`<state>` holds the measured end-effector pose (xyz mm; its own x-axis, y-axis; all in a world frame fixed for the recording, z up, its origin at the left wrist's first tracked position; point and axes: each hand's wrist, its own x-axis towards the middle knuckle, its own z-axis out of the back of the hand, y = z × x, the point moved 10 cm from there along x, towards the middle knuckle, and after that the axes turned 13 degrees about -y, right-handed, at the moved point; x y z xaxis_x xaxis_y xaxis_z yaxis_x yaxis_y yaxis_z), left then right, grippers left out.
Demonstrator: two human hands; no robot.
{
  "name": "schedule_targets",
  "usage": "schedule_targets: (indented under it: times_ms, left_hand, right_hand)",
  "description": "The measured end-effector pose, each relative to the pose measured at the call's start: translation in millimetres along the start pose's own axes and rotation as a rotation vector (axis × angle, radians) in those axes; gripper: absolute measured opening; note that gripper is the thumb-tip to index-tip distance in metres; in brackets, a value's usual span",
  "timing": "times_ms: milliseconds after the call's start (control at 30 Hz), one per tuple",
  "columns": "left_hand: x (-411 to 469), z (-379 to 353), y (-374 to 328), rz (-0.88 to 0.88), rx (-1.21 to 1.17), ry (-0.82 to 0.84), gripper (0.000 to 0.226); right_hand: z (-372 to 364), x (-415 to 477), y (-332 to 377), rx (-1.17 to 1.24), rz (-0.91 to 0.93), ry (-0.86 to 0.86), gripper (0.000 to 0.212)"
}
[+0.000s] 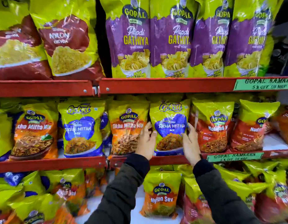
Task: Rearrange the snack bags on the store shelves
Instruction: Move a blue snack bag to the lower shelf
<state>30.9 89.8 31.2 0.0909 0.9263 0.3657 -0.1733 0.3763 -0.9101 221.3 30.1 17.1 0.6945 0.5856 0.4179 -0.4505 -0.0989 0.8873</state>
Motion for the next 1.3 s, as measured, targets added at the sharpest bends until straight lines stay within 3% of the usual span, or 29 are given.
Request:
schedule_targets:
  times_ms: [100, 200, 333, 433, 533, 667, 833, 1067, 1200, 1300]
  left_hand:
    - [-0.9, -31.8, 28.0, 0.237, -0.058, 0.123, 0.057]
    - [-2.9, -42.4, 32.2, 0.308, -0.127, 0.111, 0.057]
    - [-3.0, -45.8, 32.5, 0.291, -0.133, 0.089, 0.056]
    - [-9.2, -43.3, 19.3, 0.285, -0.175, 0.111, 0.056]
    - [-14.3, -31.2, 2.2, 0.216, -0.201, 0.113, 0.051]
    - [-36.8, -7.2, 3.4, 0.217, -0.277, 0.117, 0.047]
    - [-76.1, 38.6, 57.4, 0.335, -0.328, 0.088, 0.048]
    - [-142.5, 109.3, 151.8, 0.595, -0.337, 0.110, 0.091]
    - [-189.0, 148.1, 229.5, 0.829, -0.316, 0.082, 0.075]
    - [-207.4, 162.8, 280.9, 0.982, -0.288, 0.065, 0.081]
  right_hand:
    - [-10.6, 4.7, -37.8, 0.037, -0.219, 0.102, 0.055]
    - [-19.3, 0.1, -59.1, 0.061, -0.313, 0.199, 0.063]
    - [-19.0, -1.3, -53.3, 0.155, -0.268, 0.239, 0.053]
    - [-4.5, 0.3, -34.5, 0.216, -0.172, 0.174, 0.049]
    - [12.6, 1.1, -25.6, 0.225, -0.094, 0.164, 0.059]
    - [28.5, -26.9, -10.2, 0.226, -0.034, 0.196, 0.043]
    - [17.1, -91.4, -14.5, 0.234, -0.012, 0.310, 0.039]
    - [-26.9, -205.4, -63.8, 0.218, -0.098, 0.489, 0.060]
    - [-62.2, -267.7, -100.4, 0.175, -0.210, 0.641, 0.060]
    - [-92.1, -295.6, -136.1, 0.085, -0.303, 0.702, 0.057]
